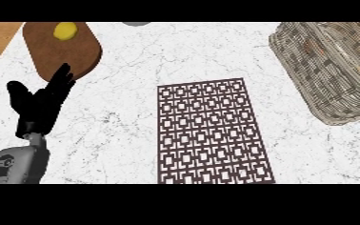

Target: Pick the squash from the placemat and place it in the basket

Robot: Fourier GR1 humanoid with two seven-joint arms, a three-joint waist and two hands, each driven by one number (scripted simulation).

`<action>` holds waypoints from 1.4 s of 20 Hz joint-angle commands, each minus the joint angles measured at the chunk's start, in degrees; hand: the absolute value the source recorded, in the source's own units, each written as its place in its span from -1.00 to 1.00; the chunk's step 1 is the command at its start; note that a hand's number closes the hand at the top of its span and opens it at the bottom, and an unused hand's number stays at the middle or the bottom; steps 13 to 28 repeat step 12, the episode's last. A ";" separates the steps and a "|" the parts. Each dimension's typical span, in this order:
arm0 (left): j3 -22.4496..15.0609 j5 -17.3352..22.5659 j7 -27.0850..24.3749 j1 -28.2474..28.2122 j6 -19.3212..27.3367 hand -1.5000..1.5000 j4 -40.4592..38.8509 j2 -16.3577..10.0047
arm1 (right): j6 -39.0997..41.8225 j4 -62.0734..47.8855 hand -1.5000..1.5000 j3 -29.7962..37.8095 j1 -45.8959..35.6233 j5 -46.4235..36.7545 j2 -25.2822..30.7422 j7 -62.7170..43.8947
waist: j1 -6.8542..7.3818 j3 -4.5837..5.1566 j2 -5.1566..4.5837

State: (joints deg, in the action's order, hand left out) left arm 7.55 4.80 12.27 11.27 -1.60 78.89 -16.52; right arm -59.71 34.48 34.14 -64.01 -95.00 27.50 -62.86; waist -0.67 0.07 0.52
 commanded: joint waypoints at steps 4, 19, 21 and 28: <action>2.27 0.22 -0.30 -2.72 0.48 0.00 -0.86 -1.22 | -2.55 17.23 -1.00 2.90 7.54 4.16 -9.54 -4.47 | -3.44 0.04 1.55; 2.78 0.65 0.01 -4.61 1.05 0.00 1.62 -0.84 | 8.66 37.27 -1.00 -2.00 20.34 9.42 -21.11 -1.58 | -5.68 0.05 2.52; 2.78 0.65 0.01 -4.61 1.05 0.00 1.62 -0.84 | 8.66 37.27 -1.00 -2.00 20.34 9.42 -21.11 -1.58 | -5.68 0.05 2.52; 2.78 0.65 0.01 -4.61 1.05 0.00 1.62 -0.84 | 8.66 37.27 -1.00 -2.00 20.34 9.42 -21.11 -1.58 | -5.68 0.05 2.52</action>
